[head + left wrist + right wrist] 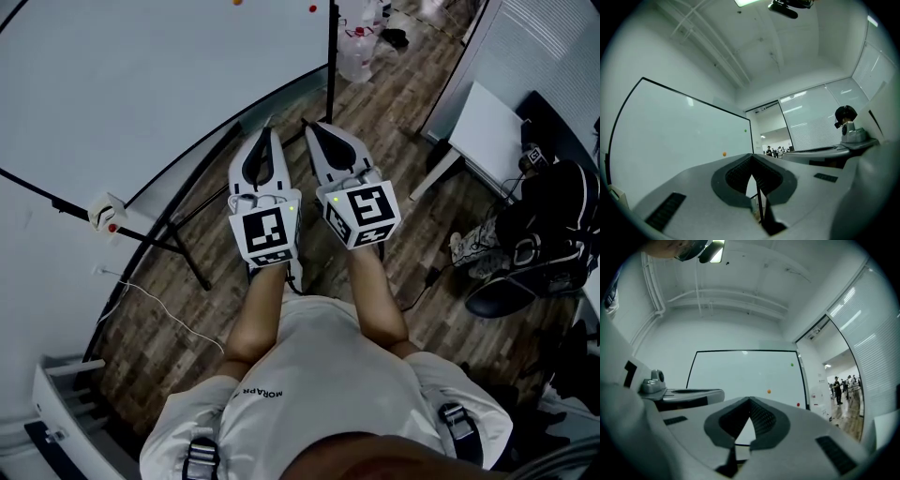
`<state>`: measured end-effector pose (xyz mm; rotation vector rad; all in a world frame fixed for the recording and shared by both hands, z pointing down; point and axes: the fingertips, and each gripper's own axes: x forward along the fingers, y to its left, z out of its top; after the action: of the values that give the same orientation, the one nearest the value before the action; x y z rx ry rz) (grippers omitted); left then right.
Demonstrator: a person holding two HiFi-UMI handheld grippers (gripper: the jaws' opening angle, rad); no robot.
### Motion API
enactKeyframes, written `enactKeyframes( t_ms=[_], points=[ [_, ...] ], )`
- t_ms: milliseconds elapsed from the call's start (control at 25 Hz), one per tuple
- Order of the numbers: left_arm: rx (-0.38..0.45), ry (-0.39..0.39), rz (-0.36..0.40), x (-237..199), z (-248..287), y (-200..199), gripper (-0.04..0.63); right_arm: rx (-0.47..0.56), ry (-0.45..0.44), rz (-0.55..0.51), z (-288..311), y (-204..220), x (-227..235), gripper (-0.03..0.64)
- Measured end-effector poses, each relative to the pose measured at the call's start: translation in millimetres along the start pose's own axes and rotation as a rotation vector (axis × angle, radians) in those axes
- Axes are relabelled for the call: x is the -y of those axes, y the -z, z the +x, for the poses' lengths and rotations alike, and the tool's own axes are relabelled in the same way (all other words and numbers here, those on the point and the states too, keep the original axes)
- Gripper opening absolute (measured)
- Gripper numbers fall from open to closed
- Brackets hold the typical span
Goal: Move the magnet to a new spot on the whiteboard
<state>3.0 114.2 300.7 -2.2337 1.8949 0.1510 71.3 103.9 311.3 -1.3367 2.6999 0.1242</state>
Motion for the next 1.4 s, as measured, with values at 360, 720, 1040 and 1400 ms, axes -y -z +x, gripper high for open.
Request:
enactKeyframes(
  t_ms=[360, 720, 1040, 1400],
  points=[
    [0.012, -0.008, -0.018, -26.9, 66.6, 17.0, 0.003, 0.005, 0.0, -0.015, 64.5, 7.9, 28.5, 0.014],
    [-0.012, -0.009, -0.027, -72.8, 166.3, 49.5, 0.003, 0.006, -0.018, -0.002, 168.2, 23.9, 67.0, 0.014],
    [0.001, -0.007, -0.023, -120.6, 242.8, 46.9, 0.003, 0.015, -0.022, -0.016, 259.9, 17.1, 81.9, 0.014],
    [-0.001, 0.028, -0.012, -163.5, 304.3, 60.7, 0.003, 0.015, -0.003, 0.014, 336.8, 25.4, 100.2, 0.014]
  ],
)
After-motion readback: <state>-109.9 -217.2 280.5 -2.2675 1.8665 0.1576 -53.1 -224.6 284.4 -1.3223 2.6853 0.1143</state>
